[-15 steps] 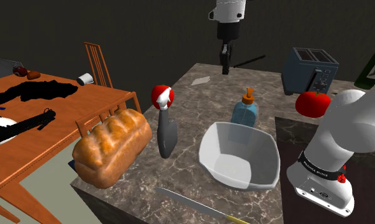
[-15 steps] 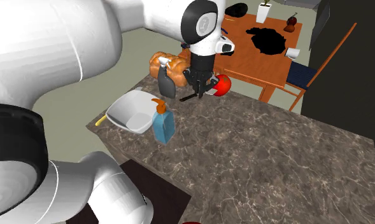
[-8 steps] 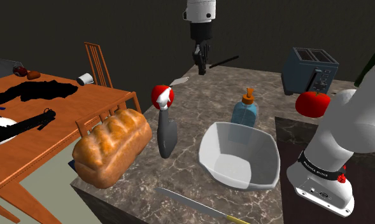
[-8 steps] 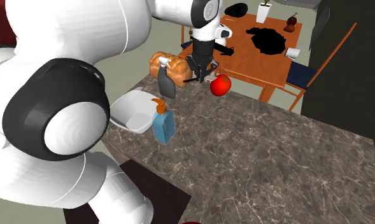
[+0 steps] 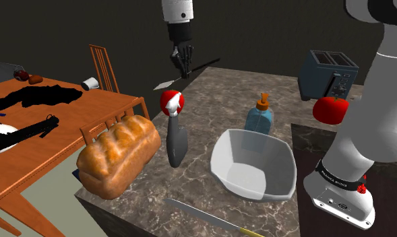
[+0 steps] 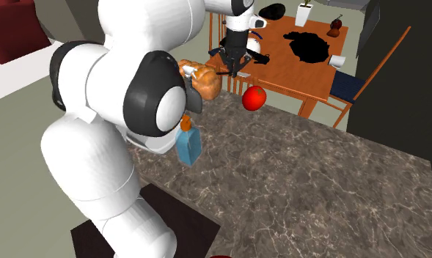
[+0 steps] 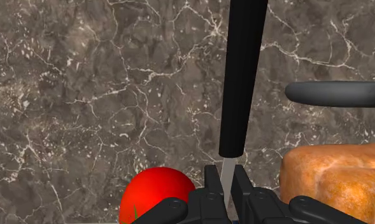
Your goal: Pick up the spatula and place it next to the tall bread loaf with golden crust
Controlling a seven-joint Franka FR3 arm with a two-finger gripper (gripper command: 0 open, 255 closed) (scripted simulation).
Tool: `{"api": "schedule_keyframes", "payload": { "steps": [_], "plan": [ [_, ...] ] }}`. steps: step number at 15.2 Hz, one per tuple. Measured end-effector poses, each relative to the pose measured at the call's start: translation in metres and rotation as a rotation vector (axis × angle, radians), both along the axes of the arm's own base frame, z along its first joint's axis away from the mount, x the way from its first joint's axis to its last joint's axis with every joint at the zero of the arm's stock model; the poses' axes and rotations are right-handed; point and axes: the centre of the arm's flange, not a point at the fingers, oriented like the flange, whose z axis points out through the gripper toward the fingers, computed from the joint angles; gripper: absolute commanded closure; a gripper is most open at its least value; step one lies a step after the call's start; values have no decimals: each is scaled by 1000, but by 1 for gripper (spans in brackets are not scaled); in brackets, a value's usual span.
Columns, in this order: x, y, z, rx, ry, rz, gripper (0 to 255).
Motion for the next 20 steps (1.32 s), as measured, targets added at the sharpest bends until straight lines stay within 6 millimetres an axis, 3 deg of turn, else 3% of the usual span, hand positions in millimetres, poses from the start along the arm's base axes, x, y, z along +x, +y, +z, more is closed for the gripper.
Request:
{"api": "schedule_keyframes", "payload": {
  "steps": [3, 6, 20],
  "plan": [
    [26, 34, -3, 0, 1, 0, 255],
    [48, 55, -6, 0, 1, 0, 255],
    [52, 59, -77, 0, 1, -1, 255]
  ]
}}
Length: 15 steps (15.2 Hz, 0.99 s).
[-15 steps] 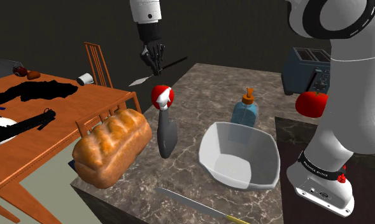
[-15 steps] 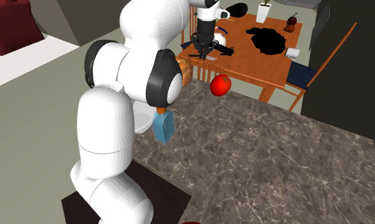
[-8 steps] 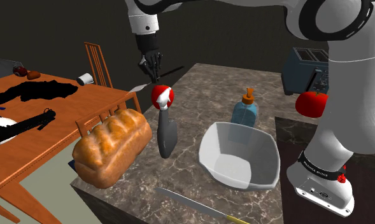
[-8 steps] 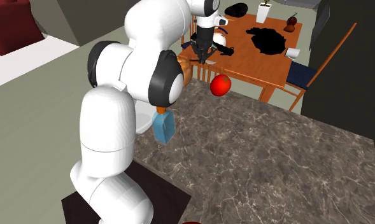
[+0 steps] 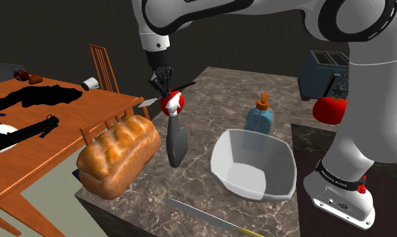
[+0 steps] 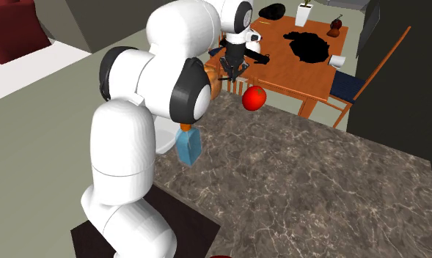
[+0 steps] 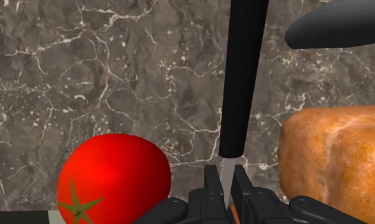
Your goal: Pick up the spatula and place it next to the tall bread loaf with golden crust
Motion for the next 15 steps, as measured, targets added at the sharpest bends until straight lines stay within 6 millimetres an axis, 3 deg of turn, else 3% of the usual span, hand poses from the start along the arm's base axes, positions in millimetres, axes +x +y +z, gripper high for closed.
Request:
{"api": "schedule_keyframes", "payload": {
  "steps": [15],
  "plan": [
    [0, 0, -80, 0, 0, 0, 255]
  ]
}}
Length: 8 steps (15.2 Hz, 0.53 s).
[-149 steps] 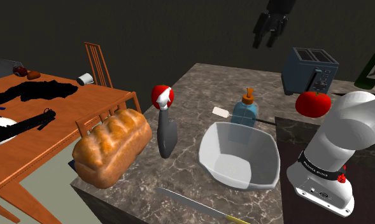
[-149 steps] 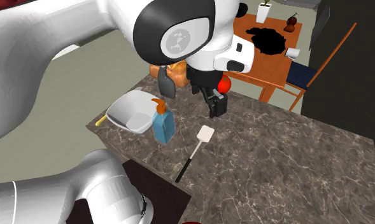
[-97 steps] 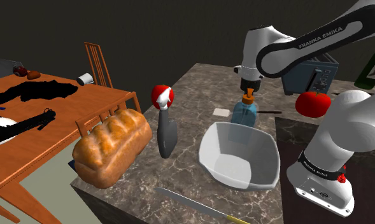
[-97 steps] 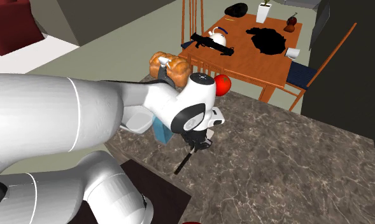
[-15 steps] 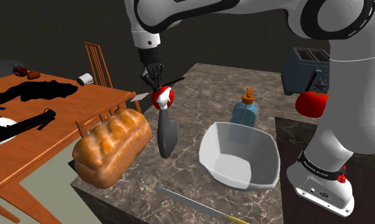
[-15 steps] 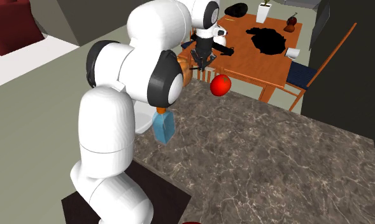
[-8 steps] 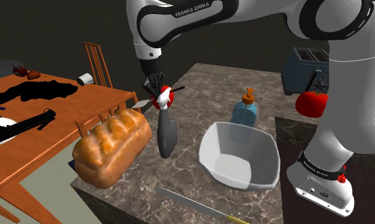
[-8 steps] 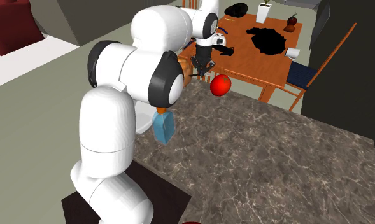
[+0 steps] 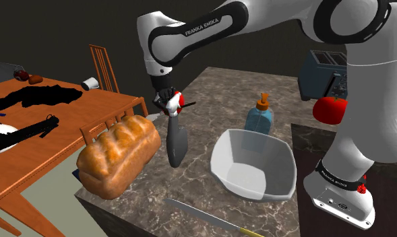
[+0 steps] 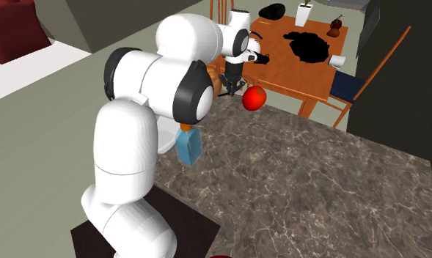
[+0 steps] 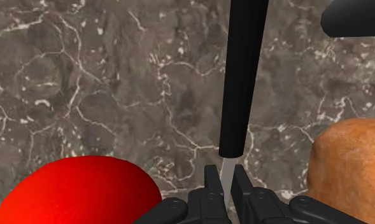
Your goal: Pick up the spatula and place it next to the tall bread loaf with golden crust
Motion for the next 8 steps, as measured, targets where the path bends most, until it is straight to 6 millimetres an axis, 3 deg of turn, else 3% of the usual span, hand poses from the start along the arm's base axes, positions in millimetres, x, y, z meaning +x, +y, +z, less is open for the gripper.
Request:
{"api": "schedule_keyframes", "payload": {
  "steps": [8],
  "plan": [
    [0, -1, -42, 0, 0, 0, 255]
  ]
}}
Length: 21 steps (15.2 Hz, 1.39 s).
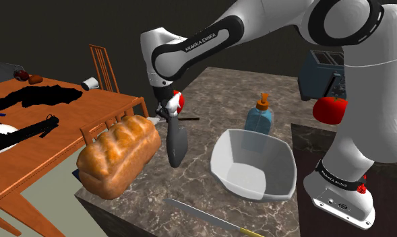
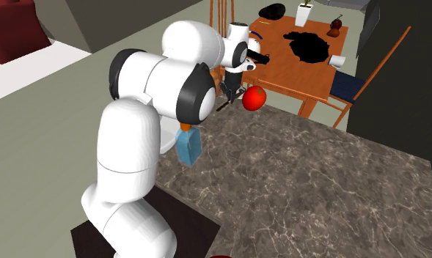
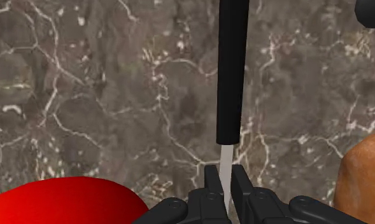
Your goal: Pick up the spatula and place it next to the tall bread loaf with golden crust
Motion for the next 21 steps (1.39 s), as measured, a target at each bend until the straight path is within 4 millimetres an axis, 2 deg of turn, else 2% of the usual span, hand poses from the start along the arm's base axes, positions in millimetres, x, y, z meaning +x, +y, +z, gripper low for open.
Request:
{"api": "schedule_keyframes", "payload": {
  "steps": [3, 9, 10, 16, 21],
  "plan": [
    [0, 1, -15, 0, 0, 0, 255],
    [1, 1, -17, 0, 0, 0, 255],
    [1, 1, -17, 0, 0, 0, 0],
    [1, 1, -17, 0, 0, 0, 0],
    [3, 2, 27, 1, -2, 0, 0]
  ]
}}
